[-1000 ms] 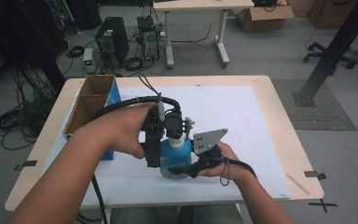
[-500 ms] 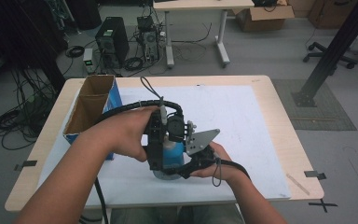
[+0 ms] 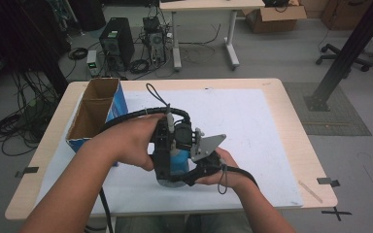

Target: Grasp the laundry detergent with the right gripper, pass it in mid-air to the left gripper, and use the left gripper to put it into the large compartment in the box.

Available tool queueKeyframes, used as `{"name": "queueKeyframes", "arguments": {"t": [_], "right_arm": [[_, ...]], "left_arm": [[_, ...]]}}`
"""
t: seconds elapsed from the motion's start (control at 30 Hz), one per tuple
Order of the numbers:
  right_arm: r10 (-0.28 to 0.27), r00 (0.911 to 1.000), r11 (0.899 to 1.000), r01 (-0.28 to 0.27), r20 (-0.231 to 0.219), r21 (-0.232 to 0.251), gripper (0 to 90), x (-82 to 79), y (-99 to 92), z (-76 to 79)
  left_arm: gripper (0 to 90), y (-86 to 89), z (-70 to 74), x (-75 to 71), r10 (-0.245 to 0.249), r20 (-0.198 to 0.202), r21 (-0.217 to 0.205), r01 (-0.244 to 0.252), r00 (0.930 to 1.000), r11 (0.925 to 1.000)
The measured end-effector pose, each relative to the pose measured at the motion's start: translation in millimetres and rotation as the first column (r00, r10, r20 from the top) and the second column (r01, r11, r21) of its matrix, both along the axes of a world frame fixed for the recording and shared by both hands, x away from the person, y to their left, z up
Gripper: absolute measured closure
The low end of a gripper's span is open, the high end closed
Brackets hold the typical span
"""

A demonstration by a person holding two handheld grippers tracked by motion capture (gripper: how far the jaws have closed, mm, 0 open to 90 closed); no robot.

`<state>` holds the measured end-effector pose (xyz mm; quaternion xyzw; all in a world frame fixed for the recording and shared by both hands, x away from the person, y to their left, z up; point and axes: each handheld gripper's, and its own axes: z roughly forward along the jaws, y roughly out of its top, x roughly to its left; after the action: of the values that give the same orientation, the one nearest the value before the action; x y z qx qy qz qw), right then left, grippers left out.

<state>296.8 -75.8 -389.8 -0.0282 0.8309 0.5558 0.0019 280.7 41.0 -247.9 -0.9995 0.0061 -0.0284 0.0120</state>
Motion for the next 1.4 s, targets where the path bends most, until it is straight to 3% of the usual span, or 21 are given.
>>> {"name": "queueKeyframes", "arguments": {"t": [0.73, 1.0, 1.1, 1.4], "right_arm": [[0.001, 0.9999, 1.000, -0.001, 0.012, -0.003, 44.9, -2.2, 3.5, 2.0], [-0.001, 0.9999, 1.000, 0.001, 0.011, 0.005, 44.9, -2.0, 3.3, 3.4], [-0.002, 0.9999, 1.000, 0.002, 0.012, 0.001, 44.9, -2.2, 3.8, 3.3], [-0.004, 0.9999, 1.000, 0.004, 0.016, 0.001, 44.9, -2.3, 4.2, 4.9]], "left_arm": [[0.6, -5.1, -5.2, -1.2, 0.013, 0.002, -0.002, -0.013, 0.9999, 0.9999], [6.6, -2.8, -4.6, 0.0, 0.026, 0.003, -0.002, -0.026, 0.9996, 0.9996], [9.1, -2.9, -4.0, 0.1, 0.008, 0.020, 0.001, -0.008, 0.9998, 1.0000], [16.9, -3.5, -2.6, -0.7, 0.003, 0.005, 0.013, -0.003, 1.0000, 0.9999]]}}
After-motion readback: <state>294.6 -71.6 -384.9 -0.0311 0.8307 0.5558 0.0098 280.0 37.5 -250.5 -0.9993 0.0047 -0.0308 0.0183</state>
